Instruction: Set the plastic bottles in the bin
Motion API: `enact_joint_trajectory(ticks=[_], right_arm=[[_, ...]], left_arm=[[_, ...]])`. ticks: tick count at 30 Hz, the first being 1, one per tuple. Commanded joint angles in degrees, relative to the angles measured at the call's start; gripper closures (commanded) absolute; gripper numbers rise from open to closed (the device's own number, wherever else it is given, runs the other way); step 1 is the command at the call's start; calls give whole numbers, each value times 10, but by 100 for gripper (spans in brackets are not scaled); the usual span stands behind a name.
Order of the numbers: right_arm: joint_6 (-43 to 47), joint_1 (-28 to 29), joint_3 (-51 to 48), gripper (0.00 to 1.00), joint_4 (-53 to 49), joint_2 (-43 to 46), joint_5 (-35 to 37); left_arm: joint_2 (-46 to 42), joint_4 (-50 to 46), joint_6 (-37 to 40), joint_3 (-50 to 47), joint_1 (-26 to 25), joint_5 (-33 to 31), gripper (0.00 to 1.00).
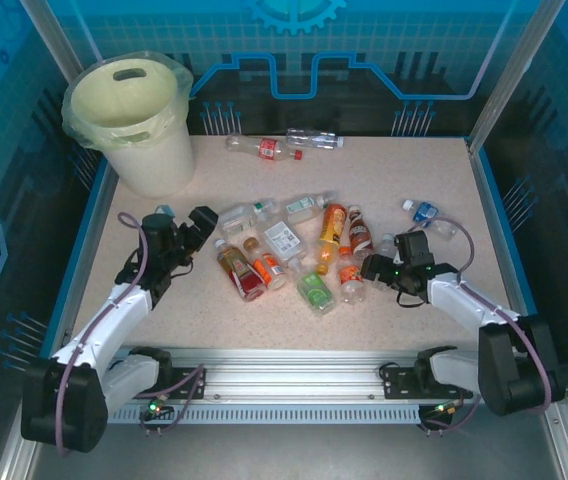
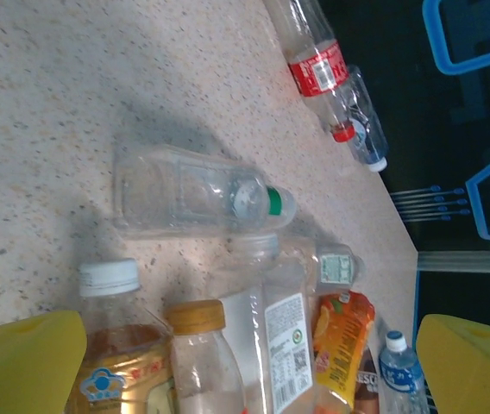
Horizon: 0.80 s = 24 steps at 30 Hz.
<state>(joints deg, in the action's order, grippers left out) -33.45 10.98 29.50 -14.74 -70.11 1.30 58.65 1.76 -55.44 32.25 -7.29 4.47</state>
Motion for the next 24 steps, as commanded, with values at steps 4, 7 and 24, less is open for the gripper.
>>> enact_joint_trajectory(ticks=[4, 7, 24], right_arm=[[-14, 11, -6, 17, 5, -14, 20], [-15, 12, -6, 27, -2, -6, 30], [-43, 46, 22, 54, -5, 167, 64]], left_arm=[[-12, -33, 46, 31, -95, -14, 1], [-28, -40, 38, 24, -118, -23, 1], [105, 184, 60, 83, -162, 152, 1]])
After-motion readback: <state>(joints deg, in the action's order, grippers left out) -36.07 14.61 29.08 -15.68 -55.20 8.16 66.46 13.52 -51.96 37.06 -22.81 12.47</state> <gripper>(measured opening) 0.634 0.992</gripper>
